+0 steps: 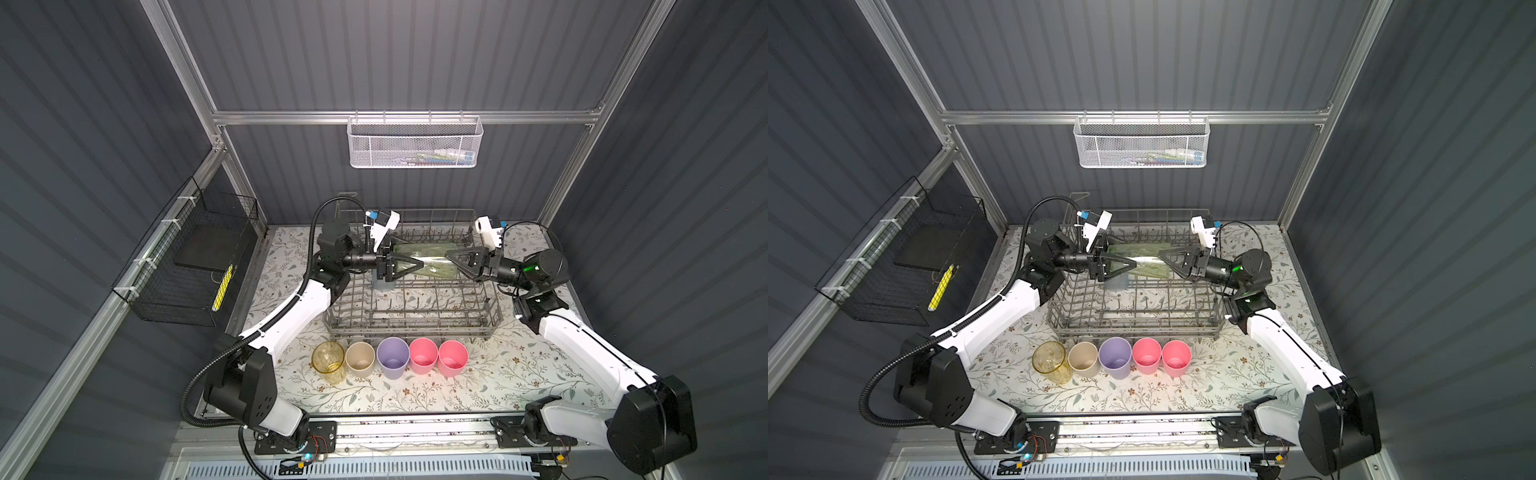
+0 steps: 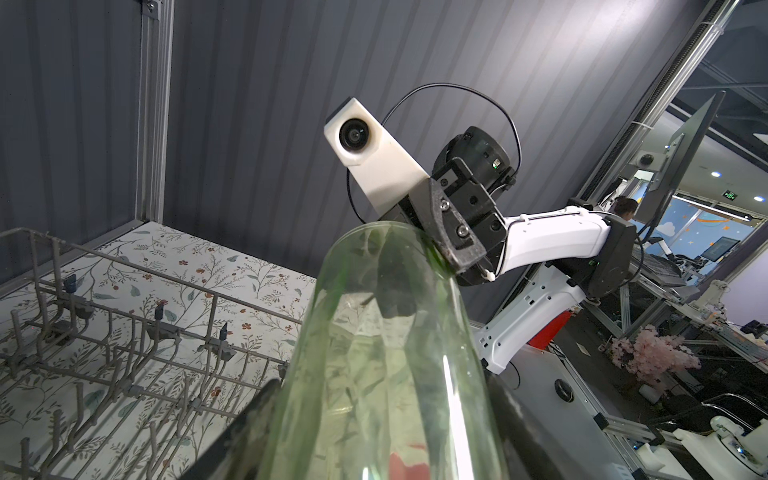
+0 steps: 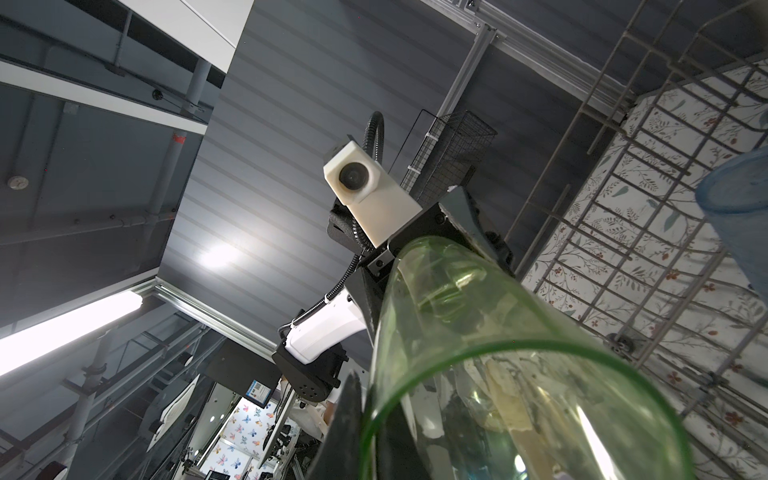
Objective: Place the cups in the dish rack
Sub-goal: 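Close the left gripper around the green cup's body beside the right gripper, then open the right gripper and draw it back while the left gripper holds the cup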
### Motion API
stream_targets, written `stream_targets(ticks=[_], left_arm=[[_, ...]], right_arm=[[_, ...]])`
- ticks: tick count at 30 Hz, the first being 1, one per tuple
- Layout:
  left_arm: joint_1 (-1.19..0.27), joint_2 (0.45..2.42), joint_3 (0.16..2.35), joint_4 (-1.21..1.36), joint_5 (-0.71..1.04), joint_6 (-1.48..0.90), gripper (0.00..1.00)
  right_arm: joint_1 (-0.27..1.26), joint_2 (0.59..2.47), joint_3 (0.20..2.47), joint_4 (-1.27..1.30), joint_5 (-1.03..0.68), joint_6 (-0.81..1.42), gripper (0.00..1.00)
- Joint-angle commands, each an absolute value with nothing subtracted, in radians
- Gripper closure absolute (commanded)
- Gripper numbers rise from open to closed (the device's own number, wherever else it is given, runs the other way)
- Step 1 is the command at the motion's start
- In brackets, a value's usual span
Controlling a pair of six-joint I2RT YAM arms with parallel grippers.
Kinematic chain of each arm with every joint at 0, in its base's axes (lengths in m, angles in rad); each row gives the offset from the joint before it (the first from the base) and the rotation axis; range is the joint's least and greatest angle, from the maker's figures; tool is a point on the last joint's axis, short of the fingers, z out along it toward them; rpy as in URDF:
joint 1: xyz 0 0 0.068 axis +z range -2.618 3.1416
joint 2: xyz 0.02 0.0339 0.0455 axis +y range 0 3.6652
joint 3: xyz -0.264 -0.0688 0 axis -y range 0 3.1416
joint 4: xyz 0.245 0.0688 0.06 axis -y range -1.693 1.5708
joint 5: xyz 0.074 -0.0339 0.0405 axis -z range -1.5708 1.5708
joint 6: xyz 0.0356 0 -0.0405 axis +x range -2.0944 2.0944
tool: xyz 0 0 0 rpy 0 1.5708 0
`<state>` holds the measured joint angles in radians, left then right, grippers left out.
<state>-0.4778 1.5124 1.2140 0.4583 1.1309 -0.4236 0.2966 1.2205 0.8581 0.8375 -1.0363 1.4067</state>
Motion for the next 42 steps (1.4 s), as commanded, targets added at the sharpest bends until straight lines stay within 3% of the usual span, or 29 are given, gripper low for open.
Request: stream_targets(ticks=[1, 12, 16, 22, 26, 42], left_arm=[[-0.477, 1.480, 1.199, 0.491, 1.201, -0.430, 0.76], [-0.460, 1.450, 1.184, 0.493, 1.157, -0.428, 0.84], [-0.450, 1.438, 1.183, 0.486, 1.147, -0.428, 0.84], [-0.434, 1.414, 1.185, 0.447, 1.125, -0.407, 0.84], [-0.424, 1.398, 1.202, 0.373, 1.096, -0.361, 0.84], [-0.413, 1.389, 1.320, -0.041, 0.864, -0.174, 0.84]], right_arm=[[0.281, 1.220, 0.857, 0.848, -1.021, 1.387, 0.86], [0.243, 1.178, 0.848, 0.780, -1.023, 1.349, 0.80], [0.213, 1.126, 0.859, 0.594, -1.013, 1.222, 0.79], [0.202, 0.996, 0.976, -0.016, -0.846, 0.794, 0.76], [0.201, 0.958, 1.040, -0.266, -0.688, 0.622, 0.74], [0.199, 0.914, 1.064, -0.523, -0.402, 0.447, 0.71]])
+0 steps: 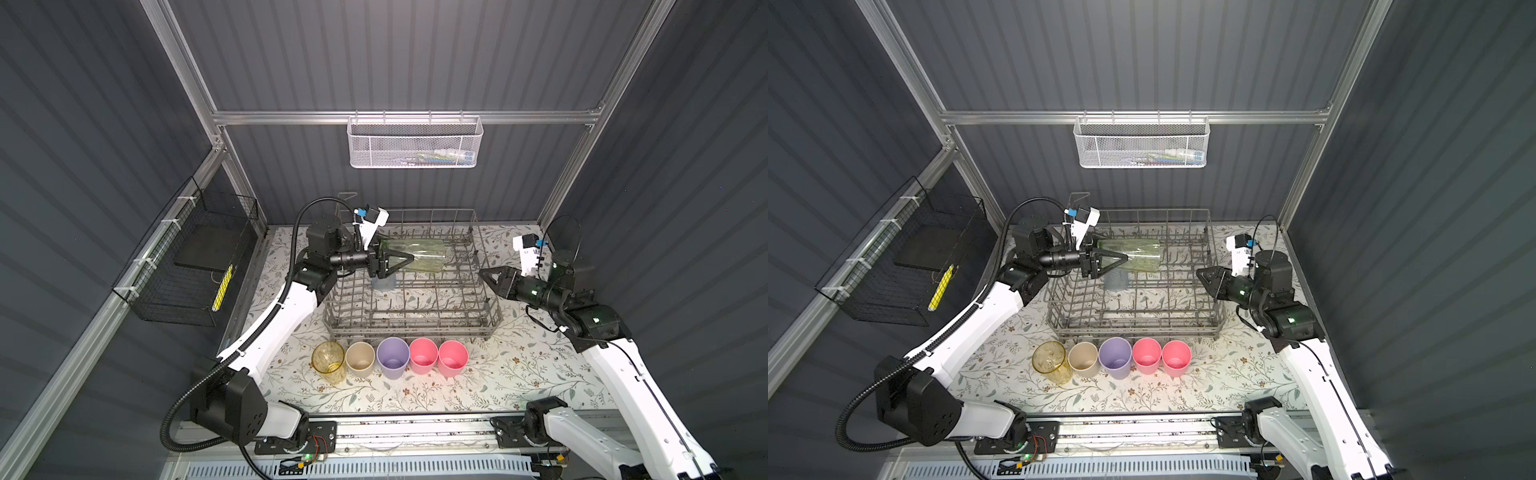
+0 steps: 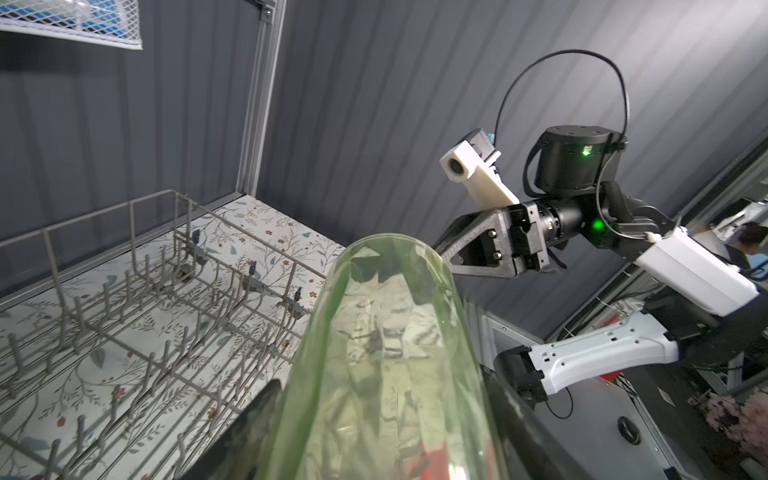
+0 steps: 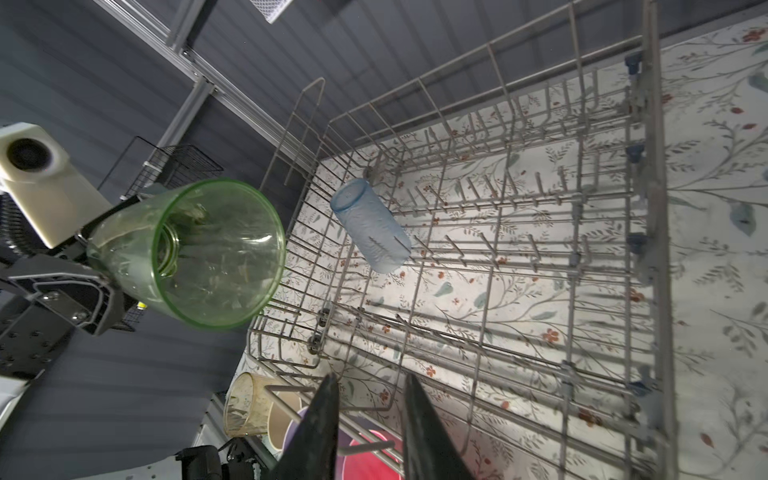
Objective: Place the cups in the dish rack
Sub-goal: 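Open the right gripper and draw it back while the left gripper holds the cup, then turn the green cup upside down and lower it into the rack with the left gripper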
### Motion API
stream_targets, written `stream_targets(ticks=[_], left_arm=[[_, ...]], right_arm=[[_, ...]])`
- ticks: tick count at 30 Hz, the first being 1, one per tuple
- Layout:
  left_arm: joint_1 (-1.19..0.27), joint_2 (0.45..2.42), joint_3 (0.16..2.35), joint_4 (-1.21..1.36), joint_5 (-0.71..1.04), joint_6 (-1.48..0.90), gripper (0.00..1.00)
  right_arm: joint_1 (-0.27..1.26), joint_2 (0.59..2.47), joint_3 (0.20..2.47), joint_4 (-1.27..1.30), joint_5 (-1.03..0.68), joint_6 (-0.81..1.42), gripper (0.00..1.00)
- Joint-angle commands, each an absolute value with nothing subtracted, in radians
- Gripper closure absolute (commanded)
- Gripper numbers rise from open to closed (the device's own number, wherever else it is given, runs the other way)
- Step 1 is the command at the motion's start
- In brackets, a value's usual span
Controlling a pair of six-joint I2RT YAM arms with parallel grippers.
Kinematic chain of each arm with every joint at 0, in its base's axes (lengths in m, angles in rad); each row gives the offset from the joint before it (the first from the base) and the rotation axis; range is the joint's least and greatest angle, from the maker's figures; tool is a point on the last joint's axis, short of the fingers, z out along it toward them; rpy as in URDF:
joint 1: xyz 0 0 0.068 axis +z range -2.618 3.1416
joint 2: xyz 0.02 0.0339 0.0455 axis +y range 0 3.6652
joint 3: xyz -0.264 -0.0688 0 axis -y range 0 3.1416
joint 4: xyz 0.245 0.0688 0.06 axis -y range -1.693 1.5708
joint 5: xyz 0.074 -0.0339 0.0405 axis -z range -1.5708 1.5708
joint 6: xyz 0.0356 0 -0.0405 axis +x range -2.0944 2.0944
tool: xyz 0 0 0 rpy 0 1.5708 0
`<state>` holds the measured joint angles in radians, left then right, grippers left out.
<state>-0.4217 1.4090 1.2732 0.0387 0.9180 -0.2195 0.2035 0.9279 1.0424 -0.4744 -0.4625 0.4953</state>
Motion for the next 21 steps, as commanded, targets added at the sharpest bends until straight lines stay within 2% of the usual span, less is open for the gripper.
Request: stream_targets(ticks=[1, 21], left_arm=[[-0.412, 1.394, 1.330, -0.067, 0.846, -0.165, 0.85], [-0.411, 1.408, 1.386, -0.451, 0.510, -0.084, 0.84]], right_arm=[[0.199, 0.913, 1.064, -0.529, -0.392, 0.441, 0.71], [0.200, 0.929, 1.041, -0.557, -0.345, 0.405, 0.70]])
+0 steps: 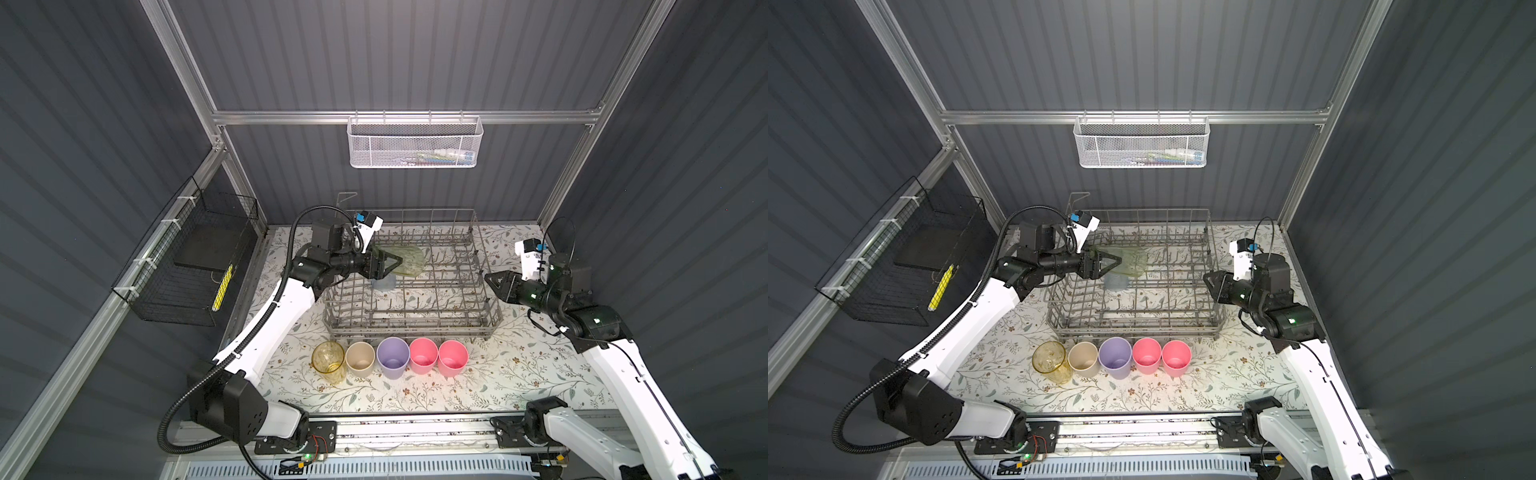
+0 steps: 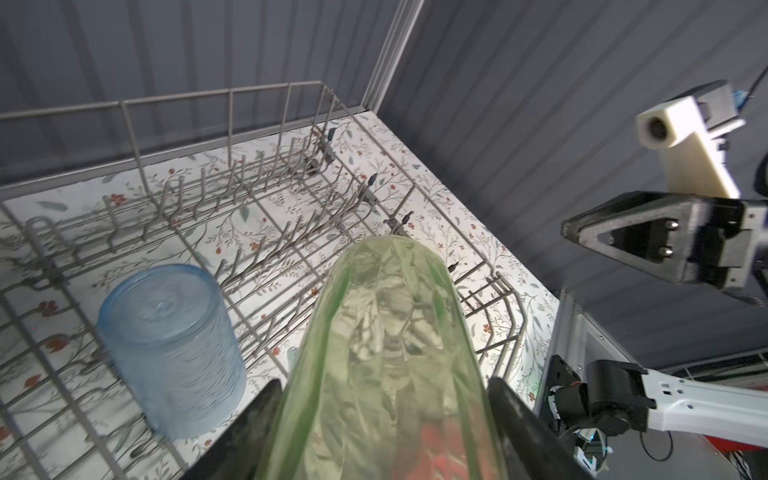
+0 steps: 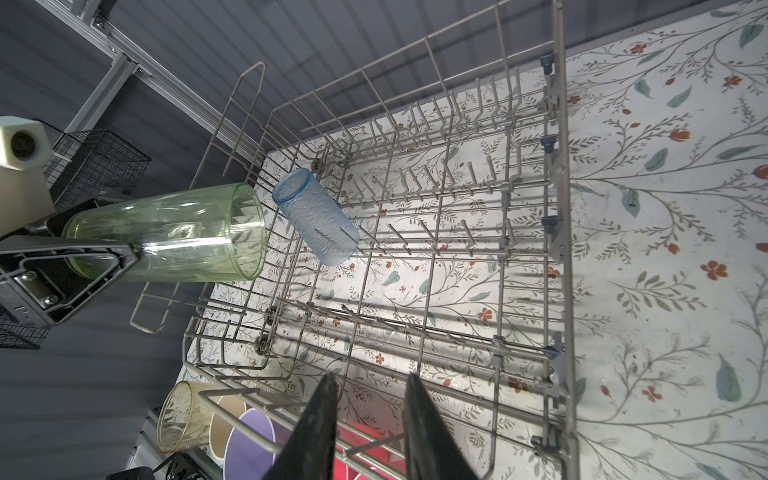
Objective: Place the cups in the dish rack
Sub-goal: 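Turn the green cup upside down and lower it into the rack with the left gripper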
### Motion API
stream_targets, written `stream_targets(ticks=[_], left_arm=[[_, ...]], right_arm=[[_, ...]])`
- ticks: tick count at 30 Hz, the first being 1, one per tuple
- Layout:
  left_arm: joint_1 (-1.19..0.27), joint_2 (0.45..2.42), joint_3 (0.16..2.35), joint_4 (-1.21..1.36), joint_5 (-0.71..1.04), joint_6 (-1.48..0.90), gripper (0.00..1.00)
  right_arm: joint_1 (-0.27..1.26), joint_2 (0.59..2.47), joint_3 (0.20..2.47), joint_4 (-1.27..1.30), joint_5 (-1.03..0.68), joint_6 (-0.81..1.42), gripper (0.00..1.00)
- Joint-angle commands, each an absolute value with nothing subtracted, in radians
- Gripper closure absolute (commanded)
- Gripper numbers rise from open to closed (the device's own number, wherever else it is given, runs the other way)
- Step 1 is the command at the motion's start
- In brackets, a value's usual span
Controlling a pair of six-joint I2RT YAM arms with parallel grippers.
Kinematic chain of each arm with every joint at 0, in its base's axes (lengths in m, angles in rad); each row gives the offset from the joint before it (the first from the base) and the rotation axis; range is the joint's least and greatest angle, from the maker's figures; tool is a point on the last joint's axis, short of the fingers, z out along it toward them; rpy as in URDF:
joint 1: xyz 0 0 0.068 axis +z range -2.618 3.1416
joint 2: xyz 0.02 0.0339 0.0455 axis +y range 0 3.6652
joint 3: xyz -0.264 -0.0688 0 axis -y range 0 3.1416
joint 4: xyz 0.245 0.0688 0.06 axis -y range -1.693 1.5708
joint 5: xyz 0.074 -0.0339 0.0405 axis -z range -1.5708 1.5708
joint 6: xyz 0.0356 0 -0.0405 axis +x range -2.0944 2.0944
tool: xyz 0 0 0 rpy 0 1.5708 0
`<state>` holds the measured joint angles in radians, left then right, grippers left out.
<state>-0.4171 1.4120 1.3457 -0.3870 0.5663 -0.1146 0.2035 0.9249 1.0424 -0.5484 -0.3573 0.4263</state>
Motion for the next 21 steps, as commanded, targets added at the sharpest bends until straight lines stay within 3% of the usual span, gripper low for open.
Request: stream_targets(ticks=[1, 21], left_arm=[[-0.412, 1.407, 1.384, -0.464, 0.494, -0.084, 0.84], [-0.413, 1.489, 1.493, -0.788, 0.189, -0.097, 0.83]], right_arm=[[0.199, 0.930, 1.040, -0.557, -0.346, 0.403, 0.70], [0.198, 0.948, 1.033, -0.594, -0.241, 0.350, 0.68]])
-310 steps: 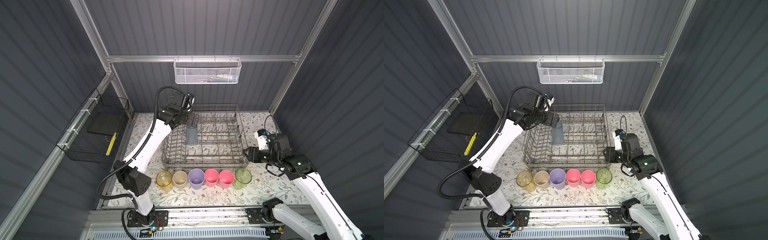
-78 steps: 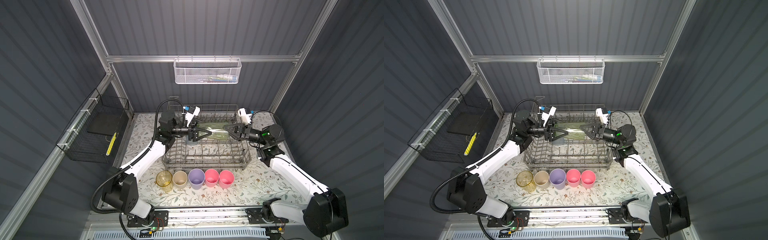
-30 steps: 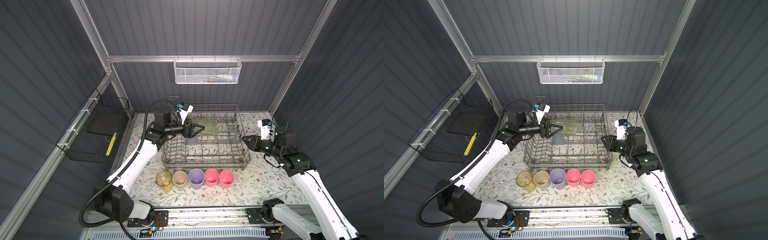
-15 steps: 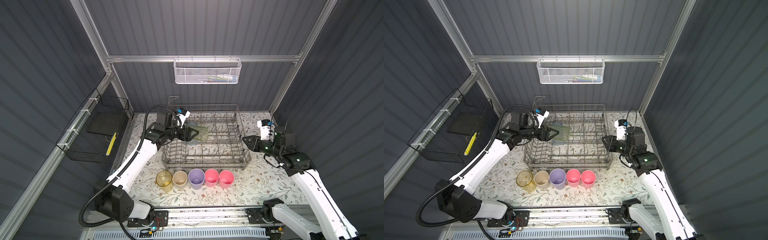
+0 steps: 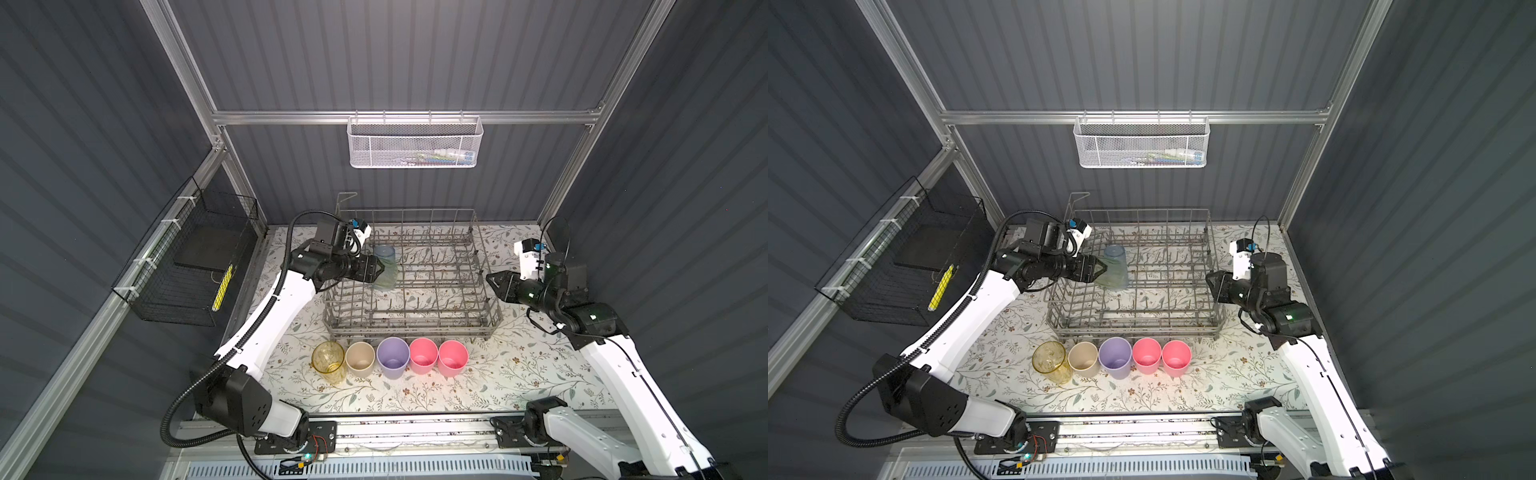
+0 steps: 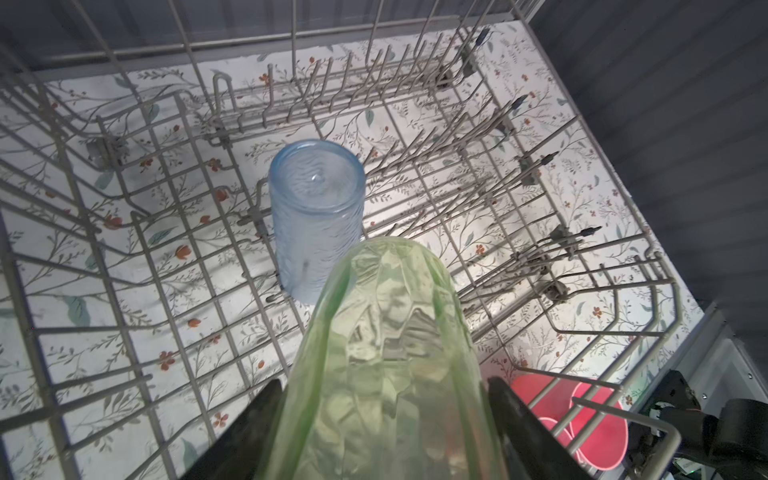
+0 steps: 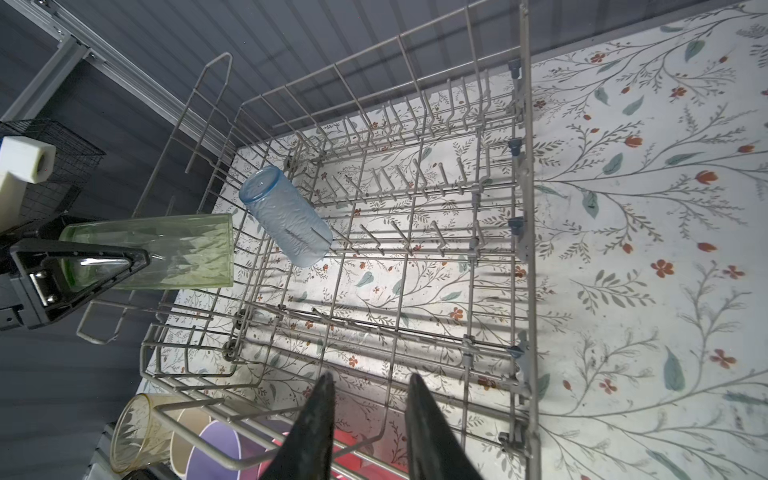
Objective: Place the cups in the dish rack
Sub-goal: 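Turn the green cup upside down and lower it into the rack with the left gripper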
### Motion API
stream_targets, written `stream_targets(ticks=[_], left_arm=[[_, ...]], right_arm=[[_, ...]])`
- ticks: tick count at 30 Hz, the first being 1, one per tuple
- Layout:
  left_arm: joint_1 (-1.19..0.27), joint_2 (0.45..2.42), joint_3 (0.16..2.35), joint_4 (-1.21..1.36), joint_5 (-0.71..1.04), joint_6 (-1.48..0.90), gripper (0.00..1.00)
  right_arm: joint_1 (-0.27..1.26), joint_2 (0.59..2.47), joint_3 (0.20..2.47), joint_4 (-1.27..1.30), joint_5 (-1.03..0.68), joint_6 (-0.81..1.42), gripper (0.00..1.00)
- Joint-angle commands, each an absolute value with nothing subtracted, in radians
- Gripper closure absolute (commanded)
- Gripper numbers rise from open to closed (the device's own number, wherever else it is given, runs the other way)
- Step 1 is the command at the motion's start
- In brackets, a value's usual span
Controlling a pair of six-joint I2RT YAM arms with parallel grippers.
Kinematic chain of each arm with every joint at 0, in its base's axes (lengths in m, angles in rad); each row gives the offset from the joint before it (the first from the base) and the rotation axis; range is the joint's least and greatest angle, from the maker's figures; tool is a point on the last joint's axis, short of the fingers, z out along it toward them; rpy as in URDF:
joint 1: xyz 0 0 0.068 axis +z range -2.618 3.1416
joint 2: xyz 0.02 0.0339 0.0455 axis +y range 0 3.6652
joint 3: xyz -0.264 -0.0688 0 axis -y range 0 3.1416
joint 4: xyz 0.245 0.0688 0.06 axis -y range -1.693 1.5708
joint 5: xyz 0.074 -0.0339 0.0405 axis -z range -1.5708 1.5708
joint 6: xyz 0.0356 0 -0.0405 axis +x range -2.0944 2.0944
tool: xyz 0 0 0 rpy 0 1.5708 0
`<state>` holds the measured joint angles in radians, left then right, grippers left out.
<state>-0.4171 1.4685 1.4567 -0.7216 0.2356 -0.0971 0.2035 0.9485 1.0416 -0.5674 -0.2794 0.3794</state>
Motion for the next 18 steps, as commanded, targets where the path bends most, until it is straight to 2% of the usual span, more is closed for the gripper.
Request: stream_targets(ticks=[1, 18], left_arm=[[-0.412, 1.493, 1.490, -0.791, 0.178, -0.099, 0.83], [-0.414, 1.552, 1.438, -0.808, 0.235, -0.087, 0.83]], right_arm=[[0.198, 0.948, 1.034, -0.597, -0.238, 0.345, 0.68], [0.193, 0.959, 1.024, -0.584, -0.236, 0.349, 0.68]])
